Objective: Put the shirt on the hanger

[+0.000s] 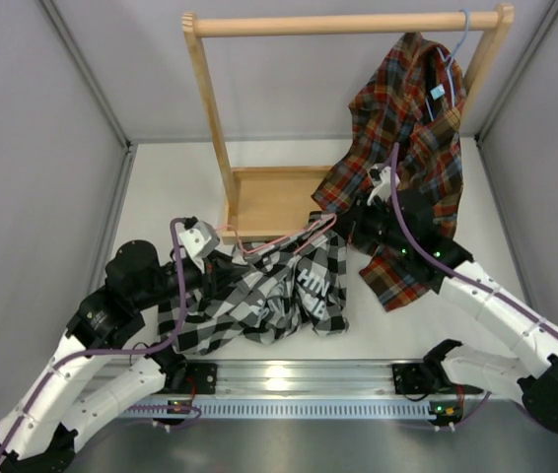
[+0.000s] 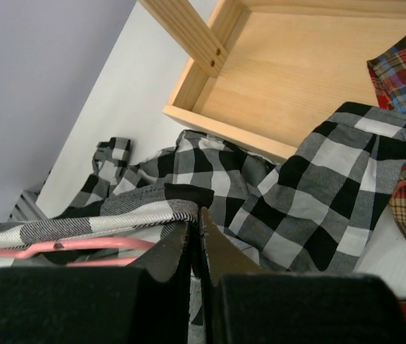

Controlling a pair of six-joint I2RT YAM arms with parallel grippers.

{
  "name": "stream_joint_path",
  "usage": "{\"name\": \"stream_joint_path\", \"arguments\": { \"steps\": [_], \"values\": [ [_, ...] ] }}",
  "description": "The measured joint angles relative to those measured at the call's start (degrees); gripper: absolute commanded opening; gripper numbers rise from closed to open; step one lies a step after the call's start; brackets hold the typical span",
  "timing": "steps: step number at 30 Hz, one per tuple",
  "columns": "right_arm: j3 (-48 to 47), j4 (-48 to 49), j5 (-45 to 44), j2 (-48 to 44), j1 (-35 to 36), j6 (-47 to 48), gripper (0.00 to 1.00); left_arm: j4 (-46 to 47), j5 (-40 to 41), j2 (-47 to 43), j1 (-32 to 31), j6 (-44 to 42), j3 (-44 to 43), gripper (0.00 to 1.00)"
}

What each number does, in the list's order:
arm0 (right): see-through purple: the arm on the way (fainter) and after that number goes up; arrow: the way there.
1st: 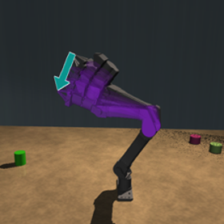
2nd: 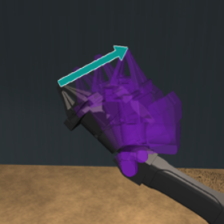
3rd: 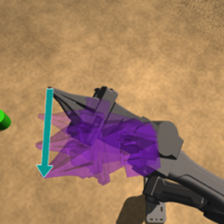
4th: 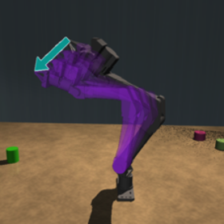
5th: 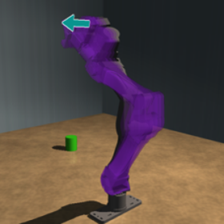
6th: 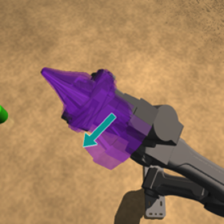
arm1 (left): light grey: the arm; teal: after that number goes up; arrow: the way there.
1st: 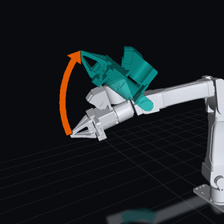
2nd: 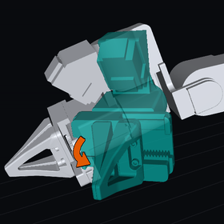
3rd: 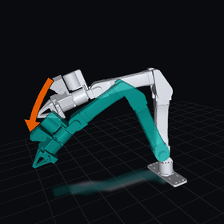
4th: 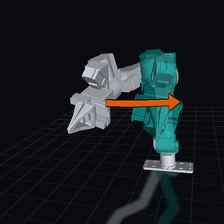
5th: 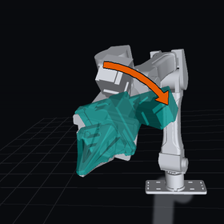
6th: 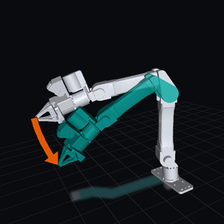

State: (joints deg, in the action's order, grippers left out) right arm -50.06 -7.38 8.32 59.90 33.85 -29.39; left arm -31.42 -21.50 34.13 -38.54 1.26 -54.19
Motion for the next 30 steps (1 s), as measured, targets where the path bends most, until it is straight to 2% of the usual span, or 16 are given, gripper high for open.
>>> {"name": "stream_joint_path", "arguments": {
  "steps": [10,21,30],
  "values": [
    [-3.3,-1.5,6.3,6.8,-1.5,1.7,0.0,0.0,-1.1,-1.0,-0.1,-2.3,0.7,0.0],
    [-4.6,-3.9,11.6,5.9,-6.3,1.9,0.0,2.0,0.2,-1.4,-1.1,-3.3,3.8,0.0],
    [-9.6,-9.0,13.0,7.4,-7.5,4.4,0.0,3.5,6.8,-0.6,-3.4,-4.0,4.2,0.0]
  ]
}}
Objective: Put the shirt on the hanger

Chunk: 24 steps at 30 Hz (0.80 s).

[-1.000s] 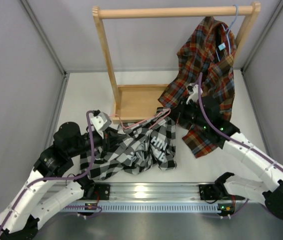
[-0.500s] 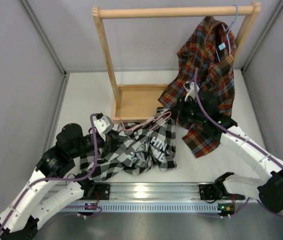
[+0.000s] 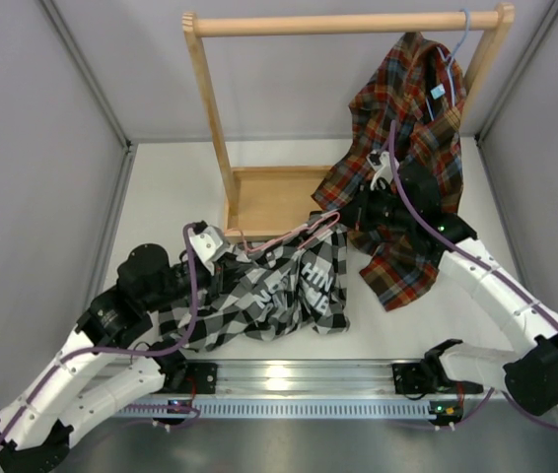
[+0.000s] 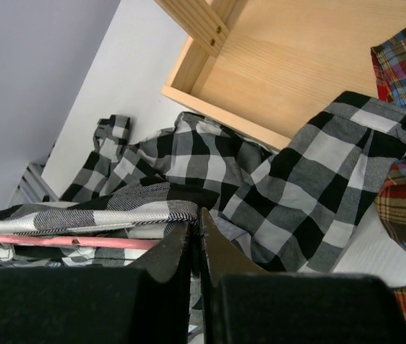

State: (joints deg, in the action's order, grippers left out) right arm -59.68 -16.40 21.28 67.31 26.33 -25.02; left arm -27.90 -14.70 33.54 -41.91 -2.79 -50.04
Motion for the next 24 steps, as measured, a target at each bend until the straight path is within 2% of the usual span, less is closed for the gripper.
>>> {"name": "stream_joint_path", "arguments": {
  "steps": [11,17,24],
  "values": [
    [-2.4,-4.3,-1.6,2.1,-1.8,0.9,0.0,1.2,5.8,5.0,-5.2,-1.7,-1.1,0.0],
    [-11.6,-10.7,-5.8,7.6,-1.1,3.3,0.0,1.8,14.6,7.8,-10.8,-2.3,-3.3,0.0],
    [-12.5,-12.7,-10.3,9.3,-0.9,4.7,0.0,0.2,23.0,14.1,-13.0,-2.4,-7.1,0.0]
  ]
}}
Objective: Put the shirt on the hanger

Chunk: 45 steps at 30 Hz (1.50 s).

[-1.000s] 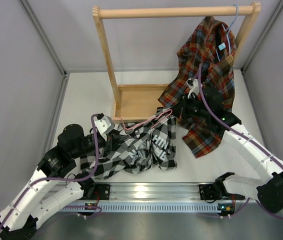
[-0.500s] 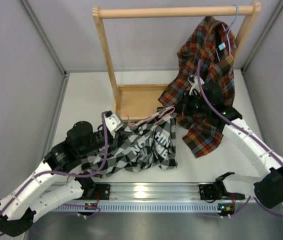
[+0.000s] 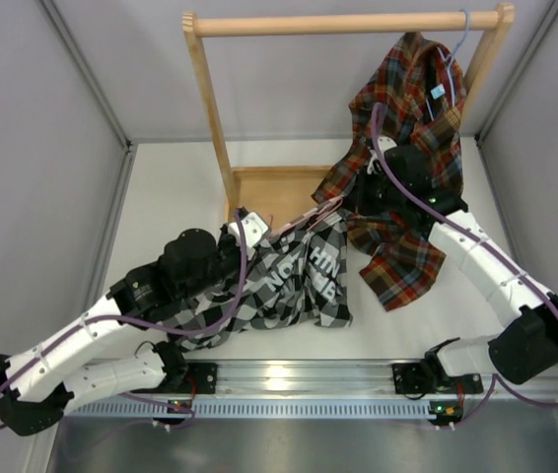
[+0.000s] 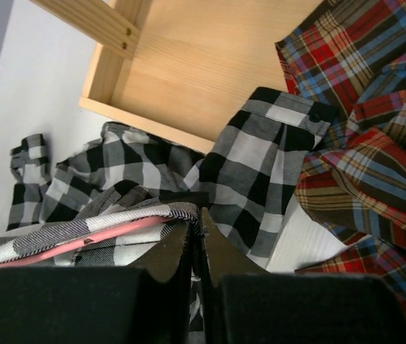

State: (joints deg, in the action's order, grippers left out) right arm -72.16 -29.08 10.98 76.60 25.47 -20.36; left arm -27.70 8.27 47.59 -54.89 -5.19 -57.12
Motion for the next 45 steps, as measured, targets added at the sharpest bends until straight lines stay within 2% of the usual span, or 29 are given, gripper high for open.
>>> {"name": "stream_joint_path", "arguments": {
  "steps": [4,10,14,20,28,34,36,37,41,45],
  "values": [
    [0.0,-0.1,-0.2,0.9,-0.6,0.3,0.0,-0.5,-0.6,1.7,-1.2,-0.8,-0.6,0.0],
    [0.0,2.5,8.5,1.0,-2.3,-1.3,0.0,-3.7,2.0,4.0,-3.1,-0.8,-0.6,0.0],
    [0.6,7.4,15.9,0.7,-1.9,-3.5,0.0,-7.6,10.4,6.6,-3.5,1.0,-1.3,0.0],
    [7.5,13.4,17.8,-5.4,2.7,-7.3,0.0,-9.9,20.1,8.7,-3.5,6.4,-5.7,0.0],
    [15.0,20.9,11.8,-10.8,16.9,-10.3,0.0,-3.6,16.1,7.0,-3.5,10.5,-9.2,0.0],
    [24.0,28.3,9.7,-12.2,20.3,-13.6,0.0,1.0,8.5,7.6,-1.8,12.0,-12.4,0.0],
    [25.3,29.0,9.2,-12.9,20.2,-13.8,0.13,1.9,4.7,7.7,0.2,12.5,-12.5,0.0],
    [25.7,28.9,9.0,-13.8,20.2,-13.6,0.28,2.1,2.6,8.0,1.7,12.9,-12.5,0.0],
    [26.8,25.6,7.9,-22.3,19.7,-10.8,0.45,5.9,-9.1,10.1,10.9,15.2,-12.4,0.0],
    [26.8,18.3,6.4,-34.7,18.1,-5.3,0.61,12.2,-19.3,10.3,15.8,15.8,-8.0,0.0]
  ]
}}
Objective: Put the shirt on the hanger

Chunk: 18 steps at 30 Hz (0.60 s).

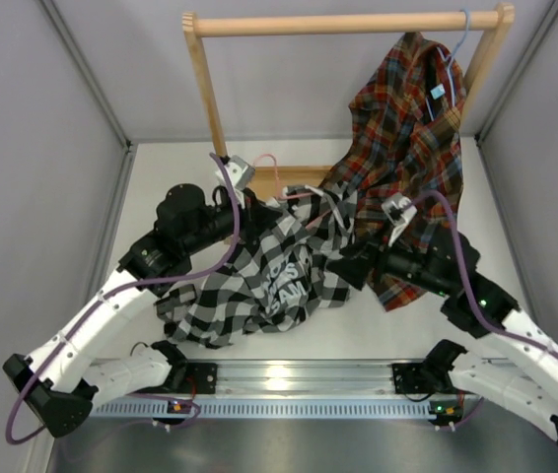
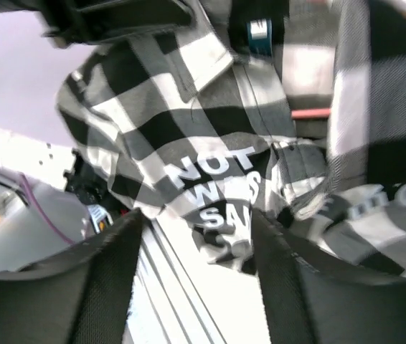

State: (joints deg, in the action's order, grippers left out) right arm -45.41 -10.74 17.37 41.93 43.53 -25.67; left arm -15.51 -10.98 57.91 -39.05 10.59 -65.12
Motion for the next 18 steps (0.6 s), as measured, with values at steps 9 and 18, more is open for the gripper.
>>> {"name": "stream_joint_path", "arguments": {
  "steps": [9,18],
  "values": [
    [-9.6,-18.0,-0.7,-12.2,-0.5,13.7,0.72,6.5,-30.6,0.9,0.8,-3.7,7.7,0.0],
    [-15.4,-13.6,15.3,3.0,-0.5,17.0,0.69,9.4,-53.4,6.2,-0.4,-4.7,7.7,0.0]
  ]
}}
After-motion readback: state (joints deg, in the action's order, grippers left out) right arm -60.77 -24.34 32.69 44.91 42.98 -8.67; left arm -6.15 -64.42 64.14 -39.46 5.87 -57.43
